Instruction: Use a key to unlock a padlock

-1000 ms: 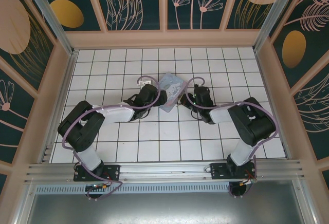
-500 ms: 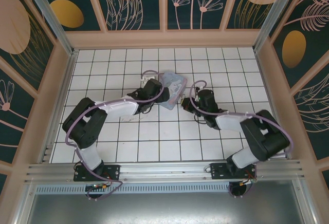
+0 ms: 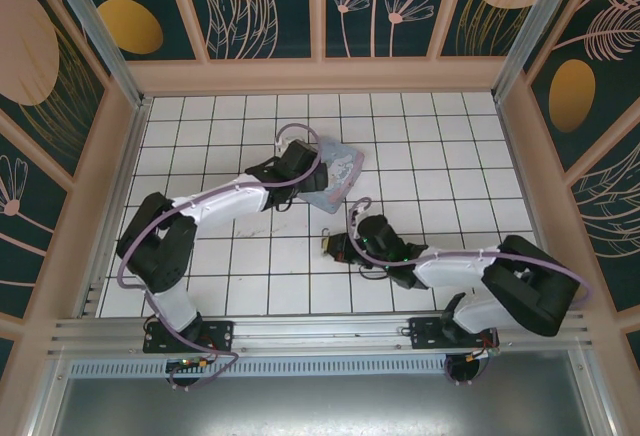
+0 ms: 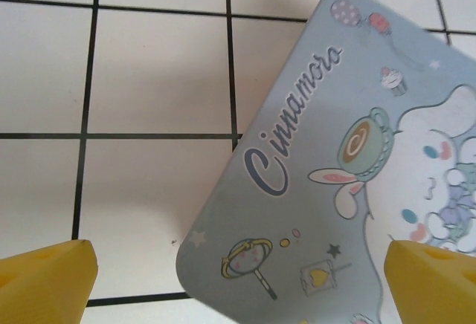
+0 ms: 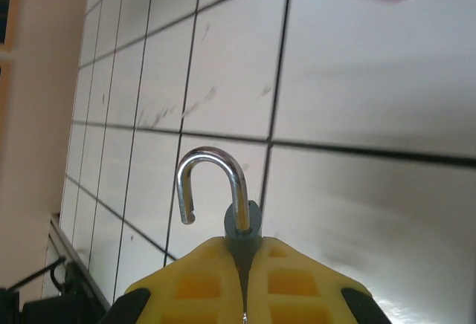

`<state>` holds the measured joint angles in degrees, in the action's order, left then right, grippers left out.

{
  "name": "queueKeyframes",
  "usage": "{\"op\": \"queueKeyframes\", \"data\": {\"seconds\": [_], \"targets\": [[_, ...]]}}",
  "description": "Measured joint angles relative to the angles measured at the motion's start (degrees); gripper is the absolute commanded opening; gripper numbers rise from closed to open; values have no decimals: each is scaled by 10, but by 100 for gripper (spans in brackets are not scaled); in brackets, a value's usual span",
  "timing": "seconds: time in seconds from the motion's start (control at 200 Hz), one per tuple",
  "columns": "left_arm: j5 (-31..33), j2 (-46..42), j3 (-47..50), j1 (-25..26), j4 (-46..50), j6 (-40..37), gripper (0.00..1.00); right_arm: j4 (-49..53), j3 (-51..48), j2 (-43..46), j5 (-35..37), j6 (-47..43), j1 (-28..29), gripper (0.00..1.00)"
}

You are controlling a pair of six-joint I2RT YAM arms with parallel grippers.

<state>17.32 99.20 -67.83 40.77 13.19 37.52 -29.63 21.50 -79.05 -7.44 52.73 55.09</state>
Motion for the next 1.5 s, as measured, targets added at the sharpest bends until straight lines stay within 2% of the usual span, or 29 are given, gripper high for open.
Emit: {"op": "queueKeyframes", "data": {"seconds": [0.11, 0.285, 0.39, 0.495, 0.55, 0.595, 0.731, 0.871, 0.991, 1.116, 1.251, 1.336, 1.501], "targets": [[-2, -38, 4, 0, 6, 0, 99, -18, 19, -54, 3, 13, 32, 0], [-4, -94, 30, 0, 6, 2, 99, -40, 25, -104, 6, 24, 28, 0], [-8, -115, 50, 0, 8, 5, 99, -41, 25, -109, 5, 28, 10, 13], [-10, -126, 62, 0, 10, 8, 99, -39, 22, -107, 7, 26, -19, 31], [-11, -131, 64, 0, 12, 9, 99, -35, 17, -98, 5, 28, -36, 44], [-14, -134, 64, 0, 12, 11, 99, -28, 16, -84, 5, 20, -45, 48], [-17, -149, 64, 0, 14, 13, 99, 32, 9, -10, 22, 2, -78, 63], [-13, -176, 64, 0, 22, 13, 99, 122, 6, 125, 40, -18, -107, 80], [9, -198, 63, -2, 26, 9, 99, 213, 16, 256, 60, -43, -163, 87], [57, -223, 62, -12, 25, -14, 99, 318, 78, 315, 90, -81, -249, 92], [115, -264, 68, -40, 0, -63, 99, 381, 165, 311, 132, -127, -342, 95], [153, -305, 98, -70, -56, -104, 99, 389, 205, 288, 155, -152, -392, 98], [215, -371, 194, -120, -162, -188, 99, 378, 222, 223, 201, -194, -443, 99]]}}
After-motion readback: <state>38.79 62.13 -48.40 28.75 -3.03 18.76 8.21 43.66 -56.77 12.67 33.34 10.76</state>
